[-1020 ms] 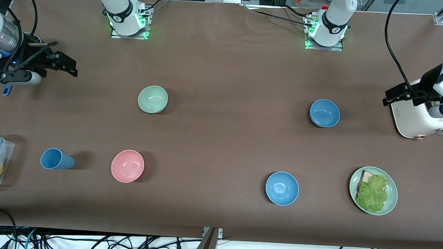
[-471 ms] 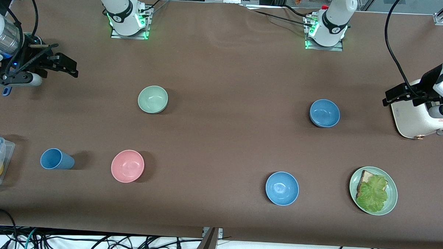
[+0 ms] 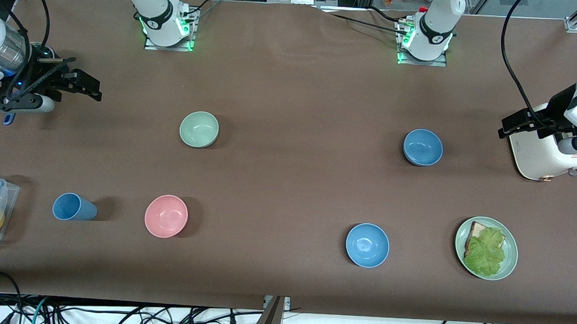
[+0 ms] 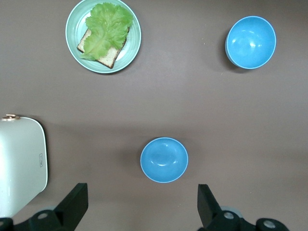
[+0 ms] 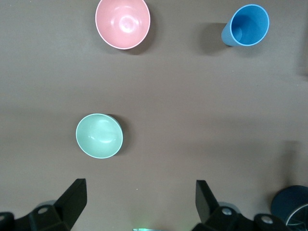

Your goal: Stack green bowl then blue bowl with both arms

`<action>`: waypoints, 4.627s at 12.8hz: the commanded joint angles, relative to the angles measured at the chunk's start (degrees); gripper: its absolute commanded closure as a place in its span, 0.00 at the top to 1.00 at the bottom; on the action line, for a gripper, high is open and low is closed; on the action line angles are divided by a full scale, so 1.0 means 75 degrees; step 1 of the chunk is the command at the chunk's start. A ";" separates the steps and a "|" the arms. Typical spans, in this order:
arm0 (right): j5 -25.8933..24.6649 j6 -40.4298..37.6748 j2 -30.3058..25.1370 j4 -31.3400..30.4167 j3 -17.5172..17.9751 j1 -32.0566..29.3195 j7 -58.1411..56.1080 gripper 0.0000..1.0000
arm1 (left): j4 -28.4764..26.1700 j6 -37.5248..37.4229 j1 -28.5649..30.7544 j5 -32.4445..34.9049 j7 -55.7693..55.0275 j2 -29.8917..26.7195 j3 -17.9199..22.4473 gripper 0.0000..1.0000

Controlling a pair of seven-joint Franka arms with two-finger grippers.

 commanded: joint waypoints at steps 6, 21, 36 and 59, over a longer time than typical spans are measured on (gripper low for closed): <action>-0.0084 -0.0047 0.0047 0.0091 0.0058 -0.0076 0.0071 1.00 | 0.0261 -0.0188 -0.0035 0.0121 0.0139 0.0110 -0.0009 1.00; 0.0116 0.0492 0.0233 0.0115 0.0116 0.0052 -0.0116 1.00 | 0.0249 -0.0212 -0.0070 0.0109 0.0139 0.0145 -0.0102 1.00; 0.0327 0.5642 -0.0107 -0.5355 0.0737 0.0240 0.0106 1.00 | 0.0261 -0.0235 -0.0058 0.0121 0.0116 0.0133 -0.0360 1.00; 0.0327 0.8169 0.1676 -0.6202 0.1476 0.0182 0.1231 0.00 | 0.0249 -0.0341 -0.0023 0.0121 0.0162 0.0145 -0.0349 1.00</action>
